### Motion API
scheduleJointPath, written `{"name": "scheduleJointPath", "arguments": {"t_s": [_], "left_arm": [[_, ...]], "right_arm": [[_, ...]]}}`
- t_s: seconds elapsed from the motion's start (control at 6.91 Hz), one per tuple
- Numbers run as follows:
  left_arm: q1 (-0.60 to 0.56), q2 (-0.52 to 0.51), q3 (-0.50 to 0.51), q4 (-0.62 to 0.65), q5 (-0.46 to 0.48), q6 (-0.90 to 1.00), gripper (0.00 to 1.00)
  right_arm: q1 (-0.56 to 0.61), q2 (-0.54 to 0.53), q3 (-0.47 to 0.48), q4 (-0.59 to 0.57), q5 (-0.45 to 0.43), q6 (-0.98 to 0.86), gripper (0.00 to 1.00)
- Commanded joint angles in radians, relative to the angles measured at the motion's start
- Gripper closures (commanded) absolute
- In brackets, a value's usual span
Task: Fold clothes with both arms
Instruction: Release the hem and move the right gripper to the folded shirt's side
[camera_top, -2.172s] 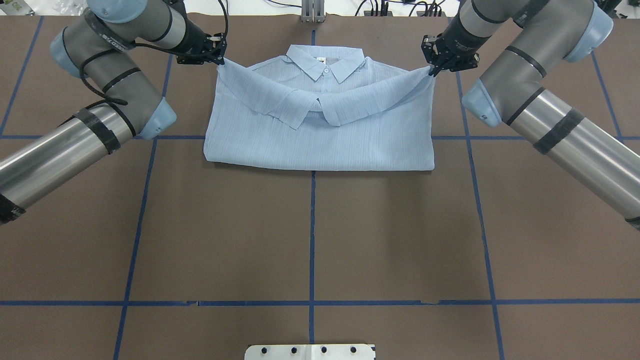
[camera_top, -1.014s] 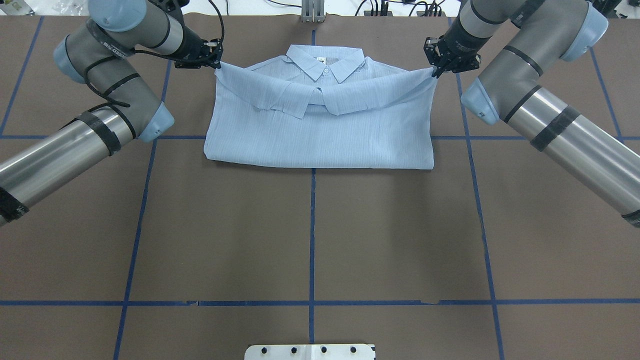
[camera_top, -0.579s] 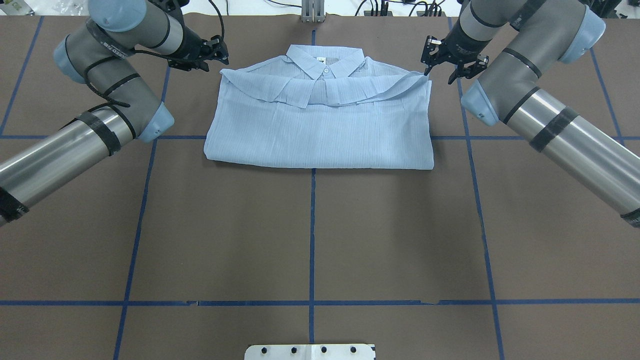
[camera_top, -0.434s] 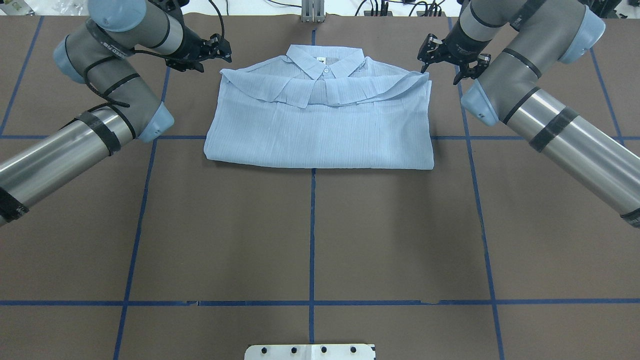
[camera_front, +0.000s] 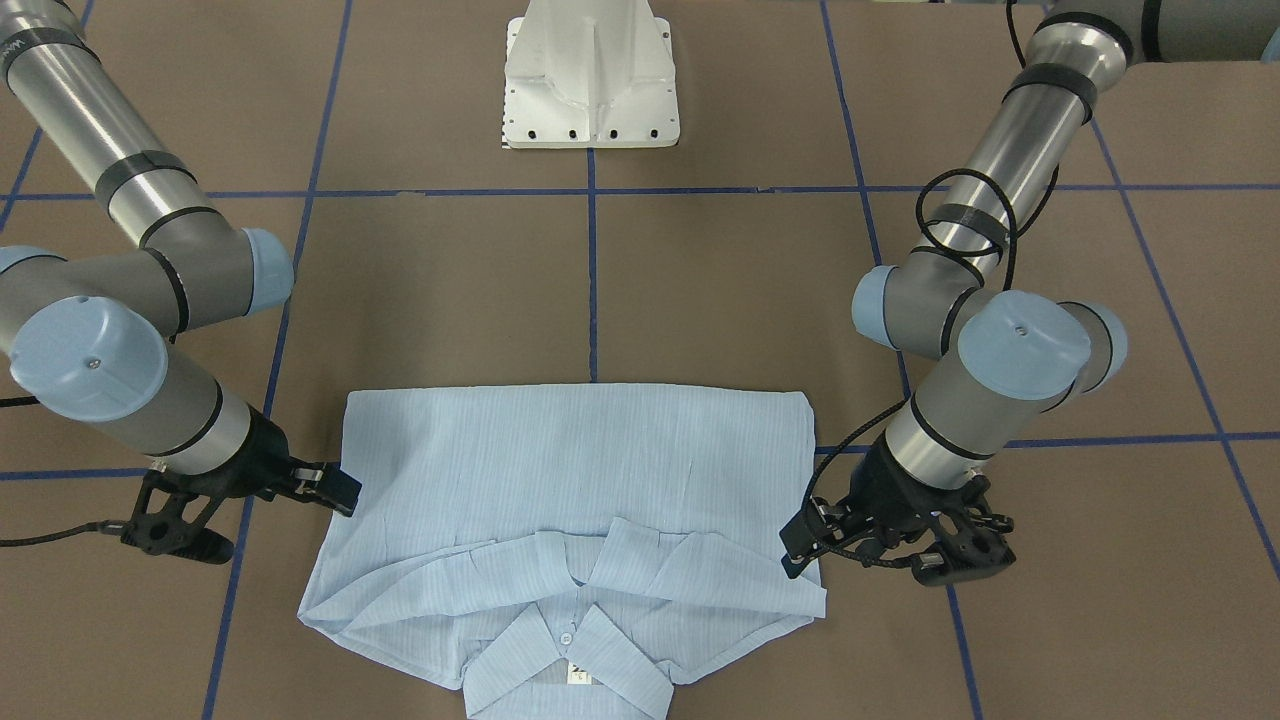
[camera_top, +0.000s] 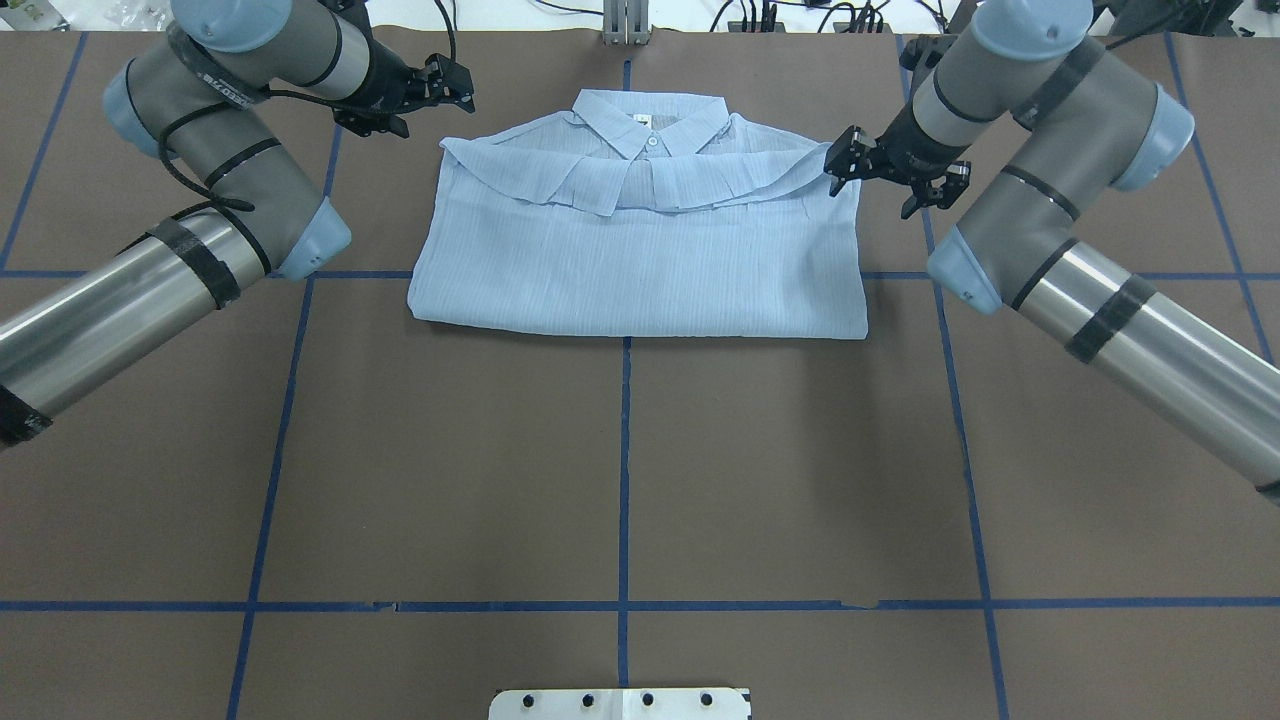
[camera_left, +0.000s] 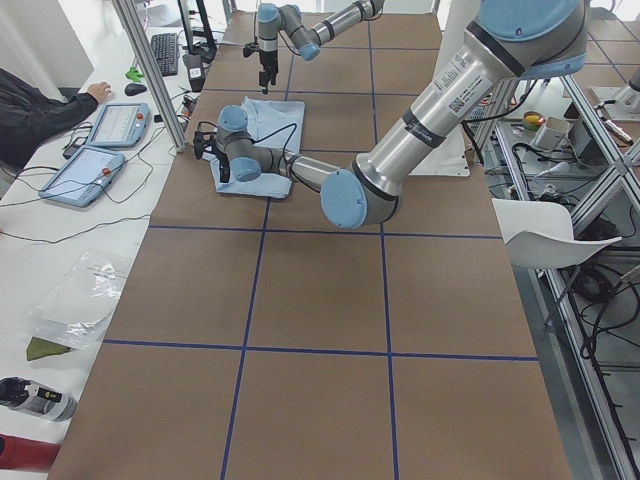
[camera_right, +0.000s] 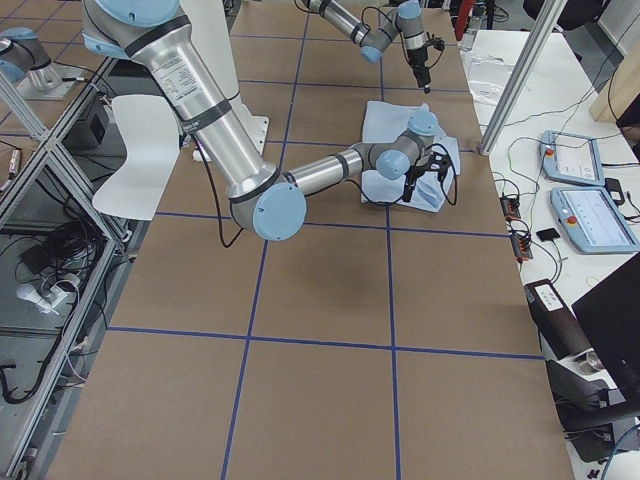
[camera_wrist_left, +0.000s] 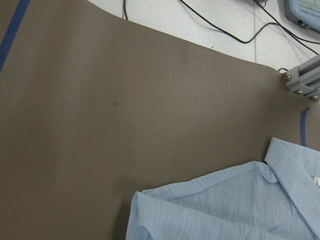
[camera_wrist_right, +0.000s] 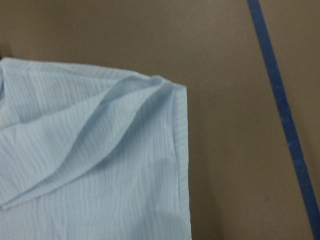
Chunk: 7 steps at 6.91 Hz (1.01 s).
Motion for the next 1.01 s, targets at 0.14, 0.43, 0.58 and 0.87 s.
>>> {"name": "scheduleJointPath", "arguments": {"t_s": [0.14,0.43,0.58,0.87], "left_arm": [[0.000,0.021,-0.033,0.014,-0.002,-0.008,0.01],[0.000,0.023,-0.033,0.013,-0.002,-0.008,0.02],[0.000,0.023,-0.039,0.013,-0.001,-0.010,0.02],[0.000,0.024,-0.039,0.013,-0.001,-0.010,0.03]], "right_arm": [[-0.062,-0.160,0.199,0.021,0.040,0.018,0.01],[-0.143,-0.159,0.181,0.019,0.008,0.021,0.02],[-0.145,-0.157,0.179,0.019,-0.003,0.021,0.04],[-0.133,-0.155,0.178,0.019,-0.006,0.021,0.08]]}}
